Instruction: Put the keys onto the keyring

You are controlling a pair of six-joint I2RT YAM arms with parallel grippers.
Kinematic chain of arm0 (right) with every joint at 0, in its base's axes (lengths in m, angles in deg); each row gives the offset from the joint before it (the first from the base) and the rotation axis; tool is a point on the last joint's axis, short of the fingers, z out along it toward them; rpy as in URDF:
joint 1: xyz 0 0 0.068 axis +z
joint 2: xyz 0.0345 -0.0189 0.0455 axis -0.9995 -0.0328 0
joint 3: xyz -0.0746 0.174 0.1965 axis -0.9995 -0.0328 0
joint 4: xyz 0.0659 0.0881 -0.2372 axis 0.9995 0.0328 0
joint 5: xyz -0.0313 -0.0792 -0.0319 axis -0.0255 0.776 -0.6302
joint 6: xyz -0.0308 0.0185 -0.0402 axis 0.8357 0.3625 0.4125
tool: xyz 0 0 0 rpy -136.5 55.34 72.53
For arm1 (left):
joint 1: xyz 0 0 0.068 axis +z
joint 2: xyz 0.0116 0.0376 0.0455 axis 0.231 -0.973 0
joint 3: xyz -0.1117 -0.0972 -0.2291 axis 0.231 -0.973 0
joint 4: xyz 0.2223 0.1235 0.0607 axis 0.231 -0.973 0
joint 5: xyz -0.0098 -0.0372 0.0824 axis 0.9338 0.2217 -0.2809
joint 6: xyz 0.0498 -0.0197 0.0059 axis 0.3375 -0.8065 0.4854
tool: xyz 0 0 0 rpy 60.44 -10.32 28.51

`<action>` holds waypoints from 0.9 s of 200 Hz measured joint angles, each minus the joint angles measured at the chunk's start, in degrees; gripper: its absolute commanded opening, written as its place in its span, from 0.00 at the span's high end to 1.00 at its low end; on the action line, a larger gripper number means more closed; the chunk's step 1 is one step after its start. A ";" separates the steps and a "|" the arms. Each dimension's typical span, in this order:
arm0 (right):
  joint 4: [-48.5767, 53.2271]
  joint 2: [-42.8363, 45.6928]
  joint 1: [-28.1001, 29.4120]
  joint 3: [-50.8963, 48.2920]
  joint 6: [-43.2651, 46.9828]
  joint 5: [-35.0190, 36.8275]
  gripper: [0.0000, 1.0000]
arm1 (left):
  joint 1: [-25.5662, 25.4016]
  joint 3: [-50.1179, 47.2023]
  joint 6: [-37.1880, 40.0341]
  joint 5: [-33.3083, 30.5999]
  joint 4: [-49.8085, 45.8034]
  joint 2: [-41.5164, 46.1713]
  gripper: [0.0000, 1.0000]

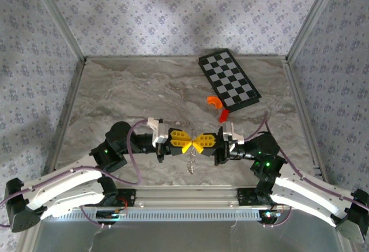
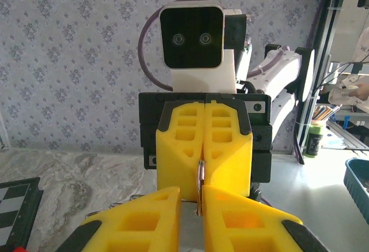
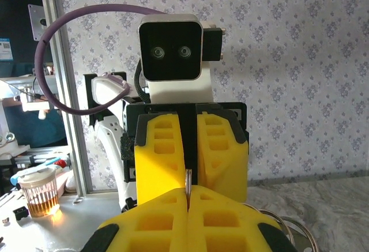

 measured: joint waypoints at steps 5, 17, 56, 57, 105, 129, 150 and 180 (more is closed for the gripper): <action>0.00 0.00 0.00 0.00 0.00 0.07 1.00 | 0.00 0.00 0.07 0.00 0.00 0.00 0.90; 0.00 -0.02 0.00 0.00 0.02 0.24 1.00 | 0.00 0.00 0.00 0.02 0.00 0.00 0.92; 0.46 0.04 0.00 0.00 0.92 0.48 0.96 | 0.00 0.00 0.26 0.13 -0.42 0.20 1.00; 0.55 0.07 0.00 0.00 0.96 0.48 0.96 | 0.00 0.00 0.28 0.15 -0.46 0.24 1.00; 15.91 5.01 0.17 2.34 6.01 3.17 0.55 | -0.22 0.31 4.70 -2.84 -9.62 2.08 1.00; 27.69 6.82 0.39 7.72 8.96 6.38 0.54 | -0.22 1.55 9.49 -5.79 -17.05 3.85 1.00; 35.08 7.15 1.33 11.98 11.02 8.35 0.55 | -0.24 3.15 13.62 -8.17 -23.04 4.68 1.00; 44.81 4.96 3.78 16.48 14.40 11.34 0.63 | -1.44 5.51 18.05 -11.93 -28.74 3.80 1.00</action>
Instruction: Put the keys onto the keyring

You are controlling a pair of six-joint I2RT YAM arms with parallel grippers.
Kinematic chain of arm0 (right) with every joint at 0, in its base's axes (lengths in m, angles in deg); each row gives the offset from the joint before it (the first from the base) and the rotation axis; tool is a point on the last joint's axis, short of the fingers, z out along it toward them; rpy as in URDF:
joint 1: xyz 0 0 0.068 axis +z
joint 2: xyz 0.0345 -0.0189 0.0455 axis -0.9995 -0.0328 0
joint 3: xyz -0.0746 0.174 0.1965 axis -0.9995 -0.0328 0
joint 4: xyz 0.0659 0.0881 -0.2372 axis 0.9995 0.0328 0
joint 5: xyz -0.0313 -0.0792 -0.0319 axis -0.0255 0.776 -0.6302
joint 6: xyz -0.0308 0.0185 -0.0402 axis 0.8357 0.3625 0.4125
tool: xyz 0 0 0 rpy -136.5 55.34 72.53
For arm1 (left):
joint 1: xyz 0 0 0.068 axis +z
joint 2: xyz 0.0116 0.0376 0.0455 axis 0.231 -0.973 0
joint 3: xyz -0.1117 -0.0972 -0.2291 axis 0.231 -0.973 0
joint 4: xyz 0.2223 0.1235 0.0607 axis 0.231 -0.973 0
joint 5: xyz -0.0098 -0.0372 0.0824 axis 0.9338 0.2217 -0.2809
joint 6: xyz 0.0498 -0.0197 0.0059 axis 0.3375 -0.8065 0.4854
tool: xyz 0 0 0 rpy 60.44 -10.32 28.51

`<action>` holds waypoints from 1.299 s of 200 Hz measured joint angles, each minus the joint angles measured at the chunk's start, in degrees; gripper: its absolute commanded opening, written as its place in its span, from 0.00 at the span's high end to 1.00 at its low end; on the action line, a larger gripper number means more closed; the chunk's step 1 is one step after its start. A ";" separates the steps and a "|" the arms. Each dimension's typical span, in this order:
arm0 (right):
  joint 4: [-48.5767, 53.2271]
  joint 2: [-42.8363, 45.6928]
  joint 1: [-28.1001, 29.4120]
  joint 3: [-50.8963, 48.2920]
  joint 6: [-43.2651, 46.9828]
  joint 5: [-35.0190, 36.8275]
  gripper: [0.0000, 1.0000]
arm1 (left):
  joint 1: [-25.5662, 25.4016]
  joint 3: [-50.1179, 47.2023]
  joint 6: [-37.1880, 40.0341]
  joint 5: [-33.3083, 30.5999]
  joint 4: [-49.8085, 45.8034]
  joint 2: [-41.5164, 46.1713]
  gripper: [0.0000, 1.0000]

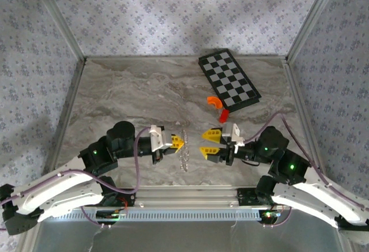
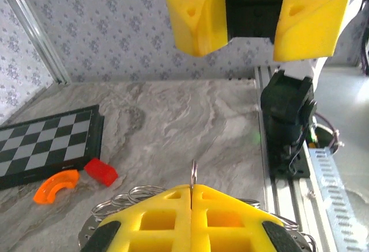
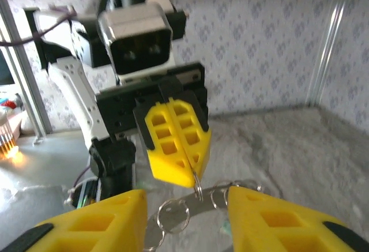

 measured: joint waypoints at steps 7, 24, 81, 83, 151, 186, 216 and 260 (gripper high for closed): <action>2.32 -1.18 0.72 1.14 0.87 0.83 0.63 | -0.59 0.39 0.92 -0.85 -1.14 -0.35 1.00; 7.30 -4.00 3.10 3.85 3.13 2.89 0.61 | -2.54 1.57 3.06 -3.10 -4.24 -1.46 1.00; 14.93 -6.97 8.61 5.51 8.39 8.13 0.60 | -7.56 3.37 6.16 -8.26 -11.23 -2.25 1.00; 14.97 -6.97 8.61 5.51 8.46 8.26 0.60 | -7.65 3.45 6.23 -8.35 -11.47 -2.25 1.00; 14.86 -7.10 10.25 4.85 9.97 9.11 0.62 | -9.51 7.56 8.11 -10.25 -16.20 -4.28 1.00; 13.57 -8.79 10.99 4.44 10.45 10.05 0.66 | -10.12 8.09 8.55 -10.49 -16.85 -5.51 1.00; 11.87 -9.22 11.76 3.63 10.62 11.10 0.67 | -10.45 8.11 8.55 -10.47 -17.31 -6.25 1.00; 10.78 -10.36 12.83 3.43 11.41 12.57 0.71 | -10.67 8.28 8.55 -10.47 -17.57 -6.43 1.00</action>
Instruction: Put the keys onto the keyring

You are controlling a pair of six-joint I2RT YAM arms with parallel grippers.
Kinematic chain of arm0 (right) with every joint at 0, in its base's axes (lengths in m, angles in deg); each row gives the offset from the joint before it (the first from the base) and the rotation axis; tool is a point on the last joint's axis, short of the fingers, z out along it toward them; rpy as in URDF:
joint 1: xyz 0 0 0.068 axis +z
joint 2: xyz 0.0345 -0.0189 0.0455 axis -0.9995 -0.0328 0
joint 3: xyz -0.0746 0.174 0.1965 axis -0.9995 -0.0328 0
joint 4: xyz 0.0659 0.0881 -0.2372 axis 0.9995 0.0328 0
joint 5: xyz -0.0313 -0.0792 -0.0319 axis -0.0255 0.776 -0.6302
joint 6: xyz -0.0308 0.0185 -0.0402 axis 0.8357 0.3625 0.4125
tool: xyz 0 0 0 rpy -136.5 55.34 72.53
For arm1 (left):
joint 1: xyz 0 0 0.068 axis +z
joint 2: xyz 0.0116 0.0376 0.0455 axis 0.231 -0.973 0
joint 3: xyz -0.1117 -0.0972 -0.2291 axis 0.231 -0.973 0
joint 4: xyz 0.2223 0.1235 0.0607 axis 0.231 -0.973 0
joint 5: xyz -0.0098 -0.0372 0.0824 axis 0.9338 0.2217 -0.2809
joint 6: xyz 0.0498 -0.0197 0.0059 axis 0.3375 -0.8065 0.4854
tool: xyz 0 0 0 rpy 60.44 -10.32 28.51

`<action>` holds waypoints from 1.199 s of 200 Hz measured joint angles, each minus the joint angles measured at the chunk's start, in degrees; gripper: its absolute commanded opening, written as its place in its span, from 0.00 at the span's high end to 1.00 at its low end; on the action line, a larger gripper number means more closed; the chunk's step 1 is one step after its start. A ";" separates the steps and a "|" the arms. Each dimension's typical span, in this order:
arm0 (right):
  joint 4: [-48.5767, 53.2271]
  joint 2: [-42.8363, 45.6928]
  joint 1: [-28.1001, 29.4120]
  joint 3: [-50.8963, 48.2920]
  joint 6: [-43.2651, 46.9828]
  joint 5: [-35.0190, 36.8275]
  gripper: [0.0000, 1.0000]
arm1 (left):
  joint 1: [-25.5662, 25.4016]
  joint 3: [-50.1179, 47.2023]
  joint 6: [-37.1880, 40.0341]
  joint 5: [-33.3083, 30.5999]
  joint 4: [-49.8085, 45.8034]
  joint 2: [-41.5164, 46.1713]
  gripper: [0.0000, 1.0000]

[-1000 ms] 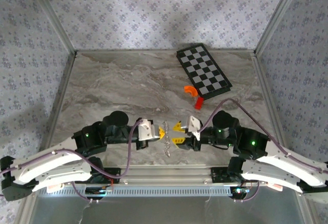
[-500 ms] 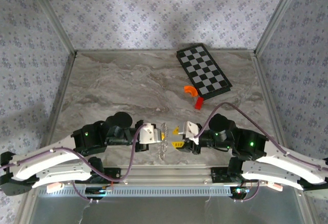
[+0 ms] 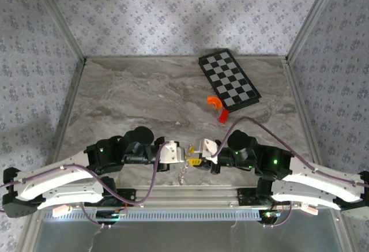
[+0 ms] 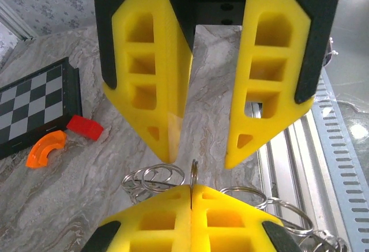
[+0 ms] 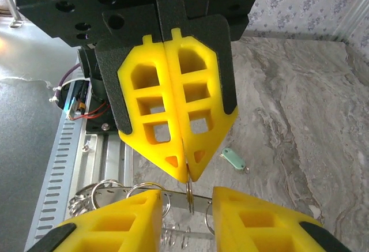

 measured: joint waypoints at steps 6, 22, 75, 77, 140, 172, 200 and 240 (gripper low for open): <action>-0.09 -0.15 0.04 0.00 0.04 0.17 0.71 | -0.02 0.04 0.00 -0.02 0.02 0.00 1.00; -0.26 -0.39 0.15 0.00 0.24 0.57 0.71 | -0.11 0.07 0.00 0.00 0.02 0.00 1.00; -1.05 -0.76 0.28 0.00 1.05 1.64 0.75 | -0.11 0.09 0.02 0.00 0.00 0.00 1.00; -1.07 -0.81 0.31 0.00 1.07 1.68 0.75 | -0.11 0.09 0.00 0.00 0.00 0.00 1.00; -1.11 -1.70 0.72 -0.04 1.36 2.75 0.80 | -0.20 0.09 0.02 -0.50 -0.07 0.00 1.00; -1.07 -1.70 0.90 -0.09 1.99 2.97 0.91 | -0.20 0.09 0.02 -0.92 -0.04 0.00 1.00; -0.90 -1.70 1.03 -0.09 2.51 3.43 1.00 | -0.20 0.11 0.20 -1.31 -0.04 0.00 1.00; -1.27 -0.26 1.14 -0.72 2.60 3.85 1.00 | -0.20 -0.11 -0.39 -1.11 1.70 0.81 0.80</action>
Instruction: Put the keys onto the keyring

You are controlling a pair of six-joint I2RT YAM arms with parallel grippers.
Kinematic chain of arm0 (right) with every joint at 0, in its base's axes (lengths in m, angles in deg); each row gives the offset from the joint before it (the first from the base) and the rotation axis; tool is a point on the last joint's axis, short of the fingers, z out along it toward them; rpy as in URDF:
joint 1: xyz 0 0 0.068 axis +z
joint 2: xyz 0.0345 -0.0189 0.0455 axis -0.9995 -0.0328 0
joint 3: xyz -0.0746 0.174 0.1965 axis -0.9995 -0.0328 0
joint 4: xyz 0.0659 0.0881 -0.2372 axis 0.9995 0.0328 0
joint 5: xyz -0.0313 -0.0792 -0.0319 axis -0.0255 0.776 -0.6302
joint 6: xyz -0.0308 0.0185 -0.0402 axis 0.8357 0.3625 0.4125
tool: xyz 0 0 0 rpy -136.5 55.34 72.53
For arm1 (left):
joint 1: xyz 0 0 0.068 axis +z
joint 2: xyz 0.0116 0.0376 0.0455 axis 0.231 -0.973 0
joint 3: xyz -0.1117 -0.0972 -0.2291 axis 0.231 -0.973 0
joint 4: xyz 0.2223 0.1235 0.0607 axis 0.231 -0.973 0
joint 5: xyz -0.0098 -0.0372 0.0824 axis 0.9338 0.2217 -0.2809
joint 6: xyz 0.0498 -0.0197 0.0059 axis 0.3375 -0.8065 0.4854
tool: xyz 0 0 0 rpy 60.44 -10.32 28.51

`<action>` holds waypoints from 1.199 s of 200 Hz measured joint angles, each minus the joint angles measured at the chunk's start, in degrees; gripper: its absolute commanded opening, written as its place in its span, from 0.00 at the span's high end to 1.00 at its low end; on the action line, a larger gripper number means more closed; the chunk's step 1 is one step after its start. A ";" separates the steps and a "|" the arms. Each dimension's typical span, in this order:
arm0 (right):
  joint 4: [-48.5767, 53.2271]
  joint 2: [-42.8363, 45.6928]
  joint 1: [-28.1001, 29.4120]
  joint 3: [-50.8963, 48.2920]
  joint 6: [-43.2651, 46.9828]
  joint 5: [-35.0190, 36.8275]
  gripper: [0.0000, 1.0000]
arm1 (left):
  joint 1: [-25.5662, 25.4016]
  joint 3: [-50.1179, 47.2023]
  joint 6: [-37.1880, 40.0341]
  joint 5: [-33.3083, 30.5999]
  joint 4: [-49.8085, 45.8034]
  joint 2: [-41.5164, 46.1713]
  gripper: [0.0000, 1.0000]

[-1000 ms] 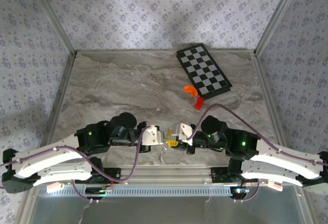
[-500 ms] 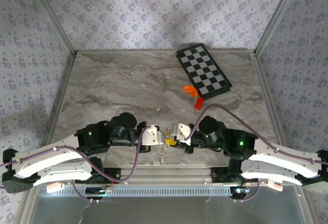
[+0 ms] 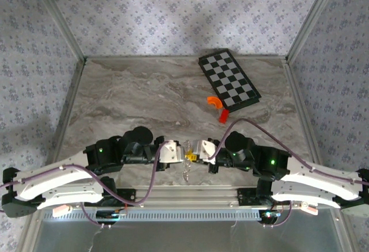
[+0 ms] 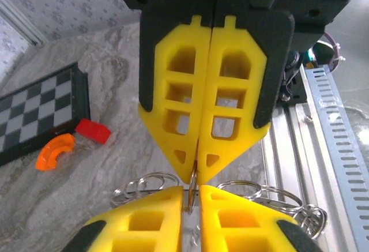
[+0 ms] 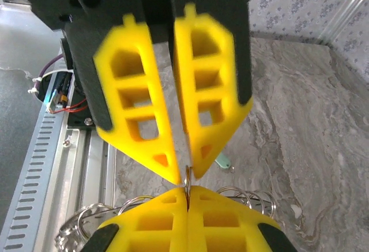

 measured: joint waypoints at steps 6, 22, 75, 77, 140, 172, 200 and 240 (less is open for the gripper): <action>-0.31 0.61 -0.02 -0.46 0.00 -0.02 1.00 | -0.02 -0.37 -0.15 0.04 0.85 0.66 0.79; -1.46 2.32 -0.02 -1.99 -0.02 -0.50 1.00 | -0.02 -2.64 -1.42 0.09 4.22 3.82 0.77; -12.20 5.92 -0.20 -7.54 -1.51 -5.55 1.00 | -0.02 -8.92 -6.45 1.53 12.07 11.32 0.68; -12.70 5.95 -0.24 -7.69 -1.55 -5.77 1.00 | -0.02 -8.94 -6.62 1.62 12.17 11.32 0.67; -25.68 6.47 -1.62 -10.95 -5.09 -10.97 1.00 | -0.02 -10.51 -10.27 5.53 16.63 12.98 0.63; -29.53 6.47 -2.32 -11.50 -6.49 -13.11 1.00 | -0.04 -10.84 -11.13 6.36 17.68 13.84 0.64; -31.17 6.47 -2.45 -11.50 -7.04 -14.49 1.00 | -0.04 -10.93 -11.63 7.21 18.12 13.99 0.67; -32.39 6.45 -2.56 -11.52 -7.65 -16.00 1.00 | -0.04 -11.32 -11.96 7.67 18.93 14.01 0.70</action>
